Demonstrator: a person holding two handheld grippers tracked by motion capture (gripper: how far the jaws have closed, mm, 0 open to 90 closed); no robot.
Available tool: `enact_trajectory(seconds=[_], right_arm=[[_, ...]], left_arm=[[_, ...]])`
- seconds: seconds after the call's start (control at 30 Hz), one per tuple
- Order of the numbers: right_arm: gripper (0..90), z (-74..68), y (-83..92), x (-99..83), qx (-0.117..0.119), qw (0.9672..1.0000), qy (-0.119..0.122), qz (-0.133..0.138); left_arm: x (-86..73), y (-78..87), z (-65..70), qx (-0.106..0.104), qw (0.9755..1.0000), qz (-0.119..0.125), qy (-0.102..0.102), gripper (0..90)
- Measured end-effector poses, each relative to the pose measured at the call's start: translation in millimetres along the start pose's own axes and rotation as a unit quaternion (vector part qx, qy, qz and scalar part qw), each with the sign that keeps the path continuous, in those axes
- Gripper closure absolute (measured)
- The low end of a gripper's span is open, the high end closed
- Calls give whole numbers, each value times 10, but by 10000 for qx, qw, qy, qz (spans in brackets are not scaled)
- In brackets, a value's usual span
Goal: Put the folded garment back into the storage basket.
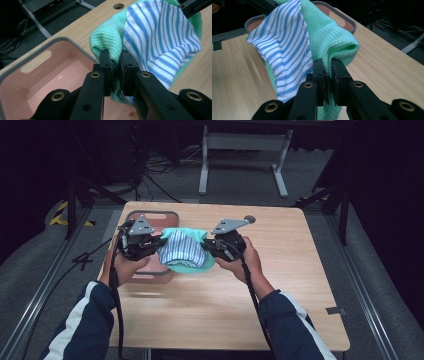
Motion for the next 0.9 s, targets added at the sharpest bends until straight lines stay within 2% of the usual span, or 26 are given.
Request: enact_trajectory(seconds=[0.3,0.5,0.67,0.77,0.9], right_arm=[[827,-158,-241,259,157,9998,109,34],[827,-341,-479,431,337,9992,204,45],[826,-441,-693,528,420,9988,268,-9],[827,-465,-759,543,425,9987,274,-35],[827,-513,-890,567,446,9985,299,-105]], left_arm=[[-142,246,-232,282,9995,-92,114,823],[-291,403,-407,521,9982,-125,280,823],[-402,466,-526,621,9971,-153,400,823],[-465,471,-571,662,9965,-188,463,823],[-523,466,-629,731,9959,-248,466,823]])
Point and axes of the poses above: each handheld gripper's, and its own axes: y roughly backward along the jaws, x roughly out of its top, z roughly to its right, the point moved 5 cm from there along -y, roughly forward along the jaws, and after that the axes turned 1 degree about -x, right-handed, at the moved point
